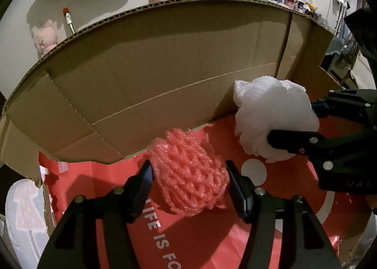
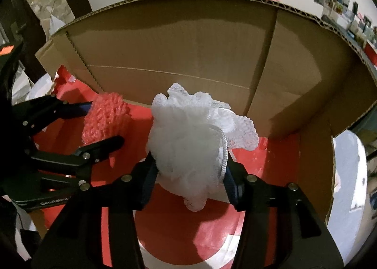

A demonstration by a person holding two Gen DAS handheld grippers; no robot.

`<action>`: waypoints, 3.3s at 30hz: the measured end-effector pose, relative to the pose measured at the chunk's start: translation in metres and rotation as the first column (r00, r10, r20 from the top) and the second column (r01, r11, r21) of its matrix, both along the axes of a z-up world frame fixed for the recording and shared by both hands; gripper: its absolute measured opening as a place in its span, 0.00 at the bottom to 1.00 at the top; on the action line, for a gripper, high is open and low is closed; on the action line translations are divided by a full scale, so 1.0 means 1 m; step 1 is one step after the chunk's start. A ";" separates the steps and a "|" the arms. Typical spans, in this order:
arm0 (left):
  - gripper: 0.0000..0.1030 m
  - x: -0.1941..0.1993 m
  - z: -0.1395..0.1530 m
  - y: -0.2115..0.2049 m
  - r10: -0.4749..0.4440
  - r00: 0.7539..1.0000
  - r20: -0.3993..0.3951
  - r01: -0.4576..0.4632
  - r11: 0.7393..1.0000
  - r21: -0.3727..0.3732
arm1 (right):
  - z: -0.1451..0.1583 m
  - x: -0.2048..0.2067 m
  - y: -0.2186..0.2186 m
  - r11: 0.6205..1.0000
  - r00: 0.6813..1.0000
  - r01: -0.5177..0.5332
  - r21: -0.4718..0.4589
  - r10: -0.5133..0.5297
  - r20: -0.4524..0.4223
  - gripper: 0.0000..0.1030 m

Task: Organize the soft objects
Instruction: 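Carry both puffs into the red-lined box and open both tools to release them, then withdraw both tools from the box back toward the remaining items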

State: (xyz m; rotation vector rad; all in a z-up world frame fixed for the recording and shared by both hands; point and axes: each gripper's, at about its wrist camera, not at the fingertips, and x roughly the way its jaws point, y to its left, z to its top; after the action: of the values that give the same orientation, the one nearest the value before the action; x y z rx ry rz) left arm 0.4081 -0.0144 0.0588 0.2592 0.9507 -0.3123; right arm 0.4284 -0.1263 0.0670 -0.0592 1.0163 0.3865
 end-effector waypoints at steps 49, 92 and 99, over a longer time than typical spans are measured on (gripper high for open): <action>1.00 -0.262 0.140 0.045 0.122 0.916 0.382 -0.001 0.953 -0.303 | 0.146 -0.262 -0.049 0.998 0.901 0.024 0.061 -0.048 0.431 0.90; 1.00 -0.391 -0.016 0.066 0.257 0.899 0.354 -0.180 0.955 -0.236 | -0.034 -0.390 -0.068 0.979 0.888 0.179 0.098 -0.203 0.412 0.91; 0.95 -0.383 -0.020 0.100 0.316 0.895 0.315 -0.246 0.938 -0.243 | -0.040 -0.376 -0.100 0.961 0.894 0.227 0.158 -0.270 0.357 0.91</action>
State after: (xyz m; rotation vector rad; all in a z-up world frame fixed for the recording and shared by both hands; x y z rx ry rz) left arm 0.0251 0.0854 0.0387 -0.0114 0.5869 -0.0843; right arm 0.0525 -0.2266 0.0272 0.0964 0.6096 0.1854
